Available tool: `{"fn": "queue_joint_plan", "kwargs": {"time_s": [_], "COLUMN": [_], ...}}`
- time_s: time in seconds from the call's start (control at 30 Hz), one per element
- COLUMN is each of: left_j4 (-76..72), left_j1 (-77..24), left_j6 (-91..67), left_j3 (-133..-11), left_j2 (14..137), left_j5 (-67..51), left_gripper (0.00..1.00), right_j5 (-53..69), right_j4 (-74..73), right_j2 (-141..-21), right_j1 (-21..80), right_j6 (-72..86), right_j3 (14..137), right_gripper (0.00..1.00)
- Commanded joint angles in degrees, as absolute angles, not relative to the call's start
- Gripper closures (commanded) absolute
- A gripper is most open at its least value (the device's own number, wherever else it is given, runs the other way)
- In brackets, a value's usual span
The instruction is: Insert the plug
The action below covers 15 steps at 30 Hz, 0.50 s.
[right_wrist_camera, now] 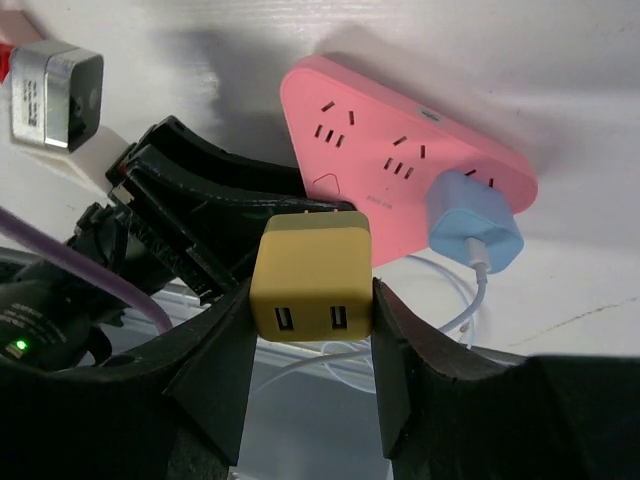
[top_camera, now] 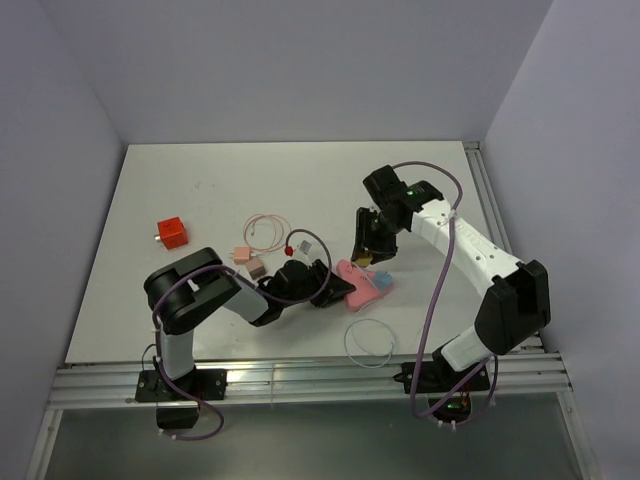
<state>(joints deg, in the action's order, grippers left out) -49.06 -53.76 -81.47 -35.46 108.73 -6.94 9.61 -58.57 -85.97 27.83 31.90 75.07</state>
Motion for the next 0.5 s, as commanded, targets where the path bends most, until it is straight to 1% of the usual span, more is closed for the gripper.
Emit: {"fn": "queue_joint_plan", "kwargs": {"time_s": [0.0, 0.2, 0.27, 0.47], "left_j4": [-39.36, -44.02, -44.3, -43.07], "left_j1": [-54.32, -54.32, -54.32, -54.05], "left_j6": [-76.46, -73.48, -71.73, -70.05], "left_j3": [-29.72, -27.95, -28.04, -29.0], "left_j2": [109.86, 112.15, 112.85, 115.13], "left_j5": [3.6, 2.91, 2.38, -0.86], "left_gripper": [1.0, 1.0, 1.0, 1.0], "right_j5": [11.6, 13.09, 16.16, 16.26], "right_j4": [-59.41, -55.29, -52.04, -51.15], "right_j2": [-87.1, -87.54, -87.98, -93.41], "right_j1": [27.07, 26.54, 26.63, 26.46], "right_j6": [34.8, 38.41, 39.37, 38.59], "right_j3": [75.94, 74.28, 73.13, 75.22], "right_gripper": [1.0, 1.0, 1.0, 1.0]}}
